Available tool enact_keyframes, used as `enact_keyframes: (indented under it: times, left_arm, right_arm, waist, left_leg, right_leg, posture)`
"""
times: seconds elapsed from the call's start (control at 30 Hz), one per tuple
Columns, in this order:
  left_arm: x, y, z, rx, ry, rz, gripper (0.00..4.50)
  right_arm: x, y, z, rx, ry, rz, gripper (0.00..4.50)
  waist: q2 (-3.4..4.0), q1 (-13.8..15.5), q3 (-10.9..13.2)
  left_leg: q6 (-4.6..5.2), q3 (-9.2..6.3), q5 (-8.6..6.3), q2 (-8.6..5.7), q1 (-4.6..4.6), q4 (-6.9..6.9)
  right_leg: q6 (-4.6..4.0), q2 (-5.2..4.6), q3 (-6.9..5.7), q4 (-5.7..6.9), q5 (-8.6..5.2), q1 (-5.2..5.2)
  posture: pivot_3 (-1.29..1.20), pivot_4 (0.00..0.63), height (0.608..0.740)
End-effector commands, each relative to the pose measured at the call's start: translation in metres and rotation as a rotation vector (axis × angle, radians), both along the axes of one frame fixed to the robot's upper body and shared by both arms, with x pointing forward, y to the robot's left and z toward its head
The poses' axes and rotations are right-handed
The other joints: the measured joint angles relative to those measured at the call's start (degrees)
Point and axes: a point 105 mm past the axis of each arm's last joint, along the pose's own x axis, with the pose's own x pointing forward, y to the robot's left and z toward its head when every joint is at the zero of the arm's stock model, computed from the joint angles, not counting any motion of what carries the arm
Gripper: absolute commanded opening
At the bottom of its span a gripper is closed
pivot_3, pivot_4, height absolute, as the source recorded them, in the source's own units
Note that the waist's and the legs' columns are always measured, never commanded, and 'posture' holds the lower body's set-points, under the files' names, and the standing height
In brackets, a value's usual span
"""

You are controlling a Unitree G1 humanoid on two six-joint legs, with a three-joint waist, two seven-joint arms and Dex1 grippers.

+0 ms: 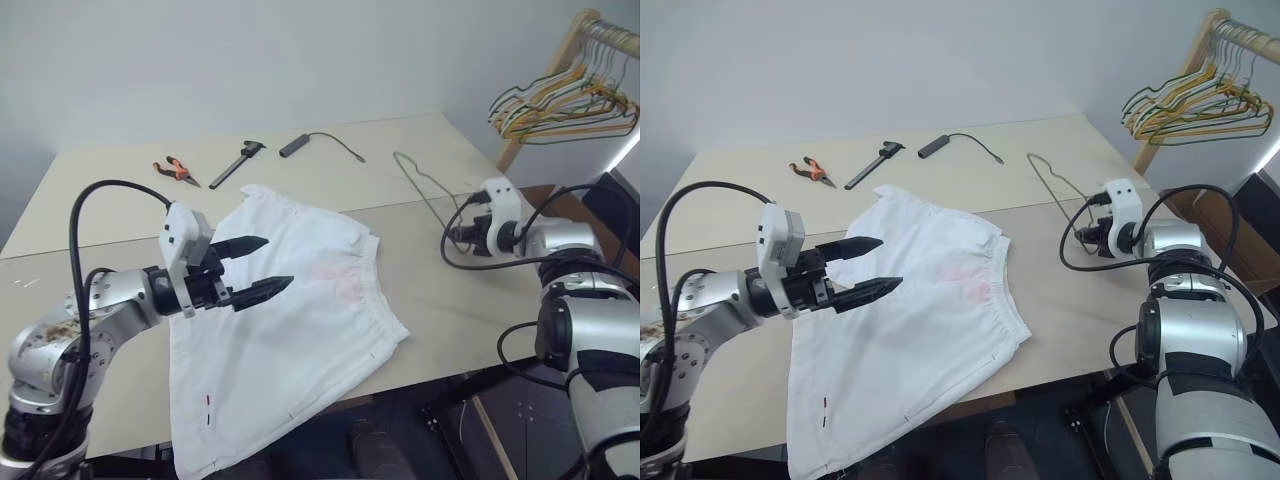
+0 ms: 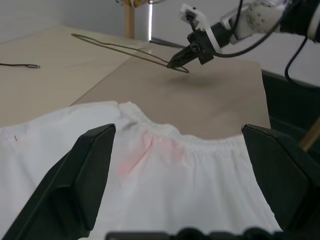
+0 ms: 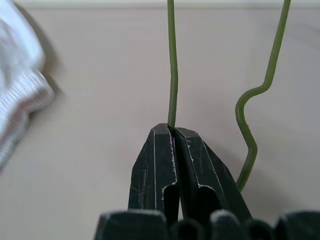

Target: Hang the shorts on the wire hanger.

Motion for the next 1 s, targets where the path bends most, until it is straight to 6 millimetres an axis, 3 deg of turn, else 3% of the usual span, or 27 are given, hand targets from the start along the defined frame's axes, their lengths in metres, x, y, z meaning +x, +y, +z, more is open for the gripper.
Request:
enact_keyframes:
  times: [0.03, 0.17, 0.23, 0.33, 0.47, 0.57, 0.83, 0.93, 1.0]
  left_arm:
    - [0.013, -0.007, 0.013, -0.173, 0.044, 0.053, 4.37]
    - [0.034, -0.021, 0.024, -0.358, 0.093, 0.156, 4.37]
    - [0.035, -0.025, 0.046, -0.535, 0.098, 0.151, 4.37]
    - [0.042, -0.02, 0.062, -0.699, 0.138, 0.165, 4.37]
    - [0.056, -0.011, 0.066, -0.802, 0.212, 0.237, 4.37]
    - [0.058, -0.011, 0.065, -0.754, 0.197, 0.251, 4.37]
    - [0.057, -0.014, 0.07, -0.765, 0.188, 0.203, 4.37]
    - [0.058, -0.014, 0.07, -0.786, 0.196, 0.186, 3.8]
    - [0.059, -0.013, 0.07, -0.788, 0.197, 0.189, 3.15]
  right_arm:
    - [-0.011, 0.025, 0.037, 0.023, -0.225, 0.08, 0.06]
    - [-0.052, 0.07, 0.054, -0.057, -0.537, 0.192, 0.06]
    - [-0.076, 0.105, 0.057, -0.037, -0.674, 0.273, 0.06]
    - [-0.097, 0.137, 0.056, -0.07, -0.783, 0.339, 0.06]
    - [-0.114, 0.167, 0.056, -0.079, -0.876, 0.383, 0.06]
    - [-0.122, 0.179, 0.055, -0.082, -0.913, 0.409, 0.06]
    - [-0.13, 0.19, 0.049, -0.098, -0.961, 0.453, 0.06]
    - [-0.132, 0.188, 0.045, -0.121, -0.964, 0.467, 0.0]
    - [-0.132, 0.188, 0.043, -0.131, -0.962, 0.473, 0.0]
  waist:
    - [0.0, 0.05, -0.45]
    - [0.1, 0.05, -1.3]
    - [0.15, -0.03, -1.43]
    - [0.17, -0.69, -1.69]
    - [0.14, -1.43, -1.89]
    - [0.11, -1.76, -1.9]
    - [0.09, -2.51, -1.92]
    - [0.07, -2.98, -1.93]
    - [0.07, -3.21, -1.93]
  left_leg:
    - [0.0, -0.04, 0.0, 0.0, 0.01, 0.02]
    - [0.13, -0.27, -0.1, 0.02, -0.18, 0.4]
    - [0.14, -0.23, -0.11, -0.06, -0.22, 0.52]
    - [0.15, -0.2, -0.11, -0.06, -0.2, 0.63]
    - [0.16, -0.25, -0.11, -0.08, 0.21, 0.62]
    - [0.2, -0.23, -0.14, -0.08, 0.74, 0.53]
    - [0.21, -0.23, -0.14, -0.09, 0.72, 0.47]
    - [0.21, -0.23, -0.14, -0.08, 0.74, 0.47]
    - [0.21, -0.23, -0.14, -0.08, 0.75, 0.46]
  right_leg:
    - [0.02, 0.01, -0.01, 0.0, 0.01, 0.05]
    - [0.07, 0.02, -0.12, 0.1, 0.01, 0.05]
    - [0.19, -0.03, -0.01, 0.11, 0.11, 0.05]
    - [0.22, -0.01, 0.07, 0.11, 0.18, 0.08]
    - [0.2, 0.05, 0.07, 0.02, 0.21, 0.55]
    - [0.21, 0.08, 0.05, -0.16, 0.19, 1.07]
    - [0.2, 0.1, 0.05, -0.29, 0.19, 1.06]
    - [0.2, 0.1, 0.05, -0.29, 0.19, 1.09]
    - [0.2, 0.11, 0.05, -0.29, 0.18, 1.09]
  posture:
    - [-0.16, 0.0, 0.74]
    - [-0.18, 0.0, 0.74]
    - [-0.19, 0.0, 0.74]
    - [-0.2, 0.0, 0.74]
    - [-0.2, 0.0, 0.74]
    - [-0.21, 0.0, 0.74]
    - [-0.23, 0.0, 0.74]
    - [-0.24, 0.0, 0.74]
    - [-0.24, 0.0, 0.74]
